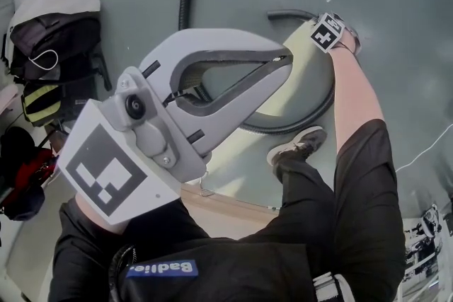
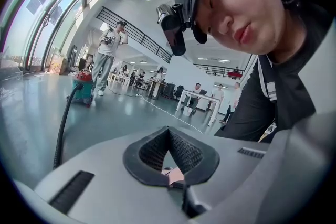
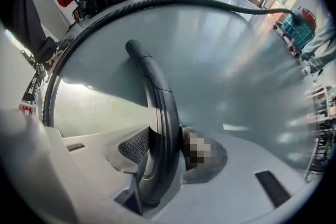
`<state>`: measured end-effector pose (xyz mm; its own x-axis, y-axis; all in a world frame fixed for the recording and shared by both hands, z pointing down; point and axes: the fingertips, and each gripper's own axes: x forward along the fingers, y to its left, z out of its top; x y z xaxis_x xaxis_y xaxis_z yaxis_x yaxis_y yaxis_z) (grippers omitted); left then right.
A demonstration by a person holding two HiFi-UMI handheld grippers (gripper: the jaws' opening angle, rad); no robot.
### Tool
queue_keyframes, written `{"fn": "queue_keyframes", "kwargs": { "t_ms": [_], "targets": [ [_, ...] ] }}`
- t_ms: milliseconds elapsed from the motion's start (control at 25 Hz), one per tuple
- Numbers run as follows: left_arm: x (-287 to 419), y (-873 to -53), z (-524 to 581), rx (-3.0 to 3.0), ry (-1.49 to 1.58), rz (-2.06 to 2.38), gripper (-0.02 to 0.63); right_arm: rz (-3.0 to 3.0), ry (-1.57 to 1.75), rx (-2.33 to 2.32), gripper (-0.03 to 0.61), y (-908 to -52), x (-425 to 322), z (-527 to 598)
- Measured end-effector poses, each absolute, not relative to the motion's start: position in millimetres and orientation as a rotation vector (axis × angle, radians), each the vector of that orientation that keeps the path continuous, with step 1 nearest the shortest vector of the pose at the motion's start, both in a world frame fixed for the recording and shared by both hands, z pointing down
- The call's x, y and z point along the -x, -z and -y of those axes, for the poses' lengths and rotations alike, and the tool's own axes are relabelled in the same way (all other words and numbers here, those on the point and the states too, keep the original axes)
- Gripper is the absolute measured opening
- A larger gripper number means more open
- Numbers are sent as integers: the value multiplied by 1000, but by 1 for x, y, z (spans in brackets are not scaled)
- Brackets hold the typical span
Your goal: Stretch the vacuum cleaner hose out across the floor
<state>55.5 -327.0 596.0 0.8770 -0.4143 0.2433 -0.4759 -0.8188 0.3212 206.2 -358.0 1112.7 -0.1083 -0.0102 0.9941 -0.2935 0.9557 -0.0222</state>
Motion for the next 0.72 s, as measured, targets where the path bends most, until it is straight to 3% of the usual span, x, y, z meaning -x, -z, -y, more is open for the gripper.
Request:
{"fn": "queue_keyframes", "kwargs": {
  "t_ms": [400,720],
  "targets": [
    [-42,-485,311,-2622,-216,668,-5,1672,-173,-298,175,-952,-194,326],
    [-12,-318,275,-2685,-242,691,-5,1679,-163,-456,175,-740,-194,268]
  ]
}}
